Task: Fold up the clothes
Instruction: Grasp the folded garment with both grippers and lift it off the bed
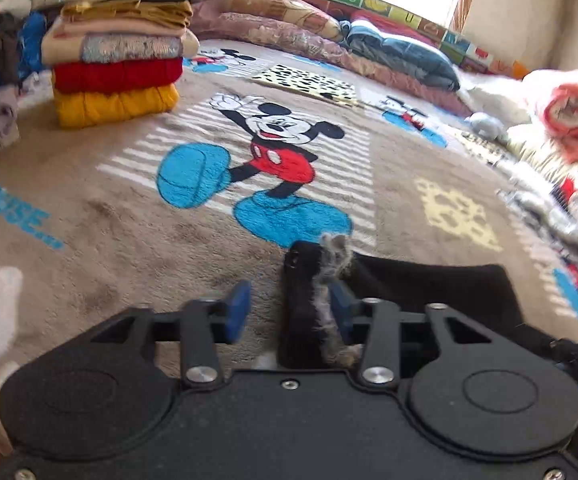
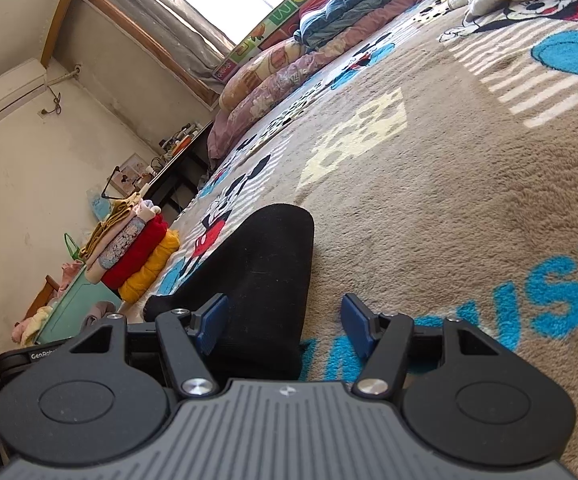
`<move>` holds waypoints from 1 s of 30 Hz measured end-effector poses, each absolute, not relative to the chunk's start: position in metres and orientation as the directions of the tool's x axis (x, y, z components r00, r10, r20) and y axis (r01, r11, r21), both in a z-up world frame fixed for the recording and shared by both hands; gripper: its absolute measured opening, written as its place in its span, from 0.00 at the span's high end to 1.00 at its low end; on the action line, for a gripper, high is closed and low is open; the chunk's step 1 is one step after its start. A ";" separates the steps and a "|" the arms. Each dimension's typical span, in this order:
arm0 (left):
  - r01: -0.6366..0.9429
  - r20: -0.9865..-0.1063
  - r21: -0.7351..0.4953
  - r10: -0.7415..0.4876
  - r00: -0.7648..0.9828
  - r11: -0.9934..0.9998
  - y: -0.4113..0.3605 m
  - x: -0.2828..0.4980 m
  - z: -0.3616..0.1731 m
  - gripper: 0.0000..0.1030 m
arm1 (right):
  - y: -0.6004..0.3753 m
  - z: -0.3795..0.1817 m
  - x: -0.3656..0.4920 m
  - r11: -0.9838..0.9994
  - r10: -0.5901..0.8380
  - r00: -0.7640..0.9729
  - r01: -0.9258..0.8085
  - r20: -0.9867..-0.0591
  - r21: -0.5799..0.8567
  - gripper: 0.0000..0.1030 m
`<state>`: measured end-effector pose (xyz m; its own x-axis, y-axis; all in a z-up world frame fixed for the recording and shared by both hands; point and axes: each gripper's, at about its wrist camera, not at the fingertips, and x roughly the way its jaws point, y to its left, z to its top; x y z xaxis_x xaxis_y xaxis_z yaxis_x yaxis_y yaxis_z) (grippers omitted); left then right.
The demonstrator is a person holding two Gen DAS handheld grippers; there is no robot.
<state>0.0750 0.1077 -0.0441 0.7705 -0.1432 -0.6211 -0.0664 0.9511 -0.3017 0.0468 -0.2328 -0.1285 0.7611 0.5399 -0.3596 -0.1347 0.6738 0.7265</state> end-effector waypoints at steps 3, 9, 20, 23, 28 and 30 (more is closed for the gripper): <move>-0.060 -0.589 -0.452 -0.247 0.770 0.890 0.121 0.077 -0.054 0.34 | -0.232 -0.125 0.050 0.668 0.540 0.750 -0.107 -0.381 0.737 0.37; -0.008 -0.575 -0.579 -0.402 0.712 0.815 0.123 0.097 -0.076 0.34 | -0.218 -0.121 0.060 0.685 0.553 0.719 -0.104 -0.421 0.721 0.36; -0.003 -0.528 -0.616 -0.411 0.743 0.787 0.127 0.092 -0.094 0.58 | -0.199 -0.123 0.067 0.705 0.531 0.717 -0.079 -0.451 0.705 0.63; -0.004 -0.502 -0.671 -0.449 0.739 0.742 0.136 0.090 -0.096 0.65 | -0.194 -0.117 0.062 0.696 0.525 0.732 -0.075 -0.435 0.714 0.72; 0.001 -0.431 -0.745 -0.483 0.762 0.667 0.161 0.083 -0.084 0.69 | -0.182 -0.093 0.057 0.682 0.520 0.760 -0.094 -0.389 0.726 0.75; 0.005 -0.394 -0.772 -0.485 0.781 0.635 0.175 0.079 -0.077 0.69 | -0.170 -0.079 0.060 0.683 0.534 0.759 -0.126 -0.373 0.720 0.75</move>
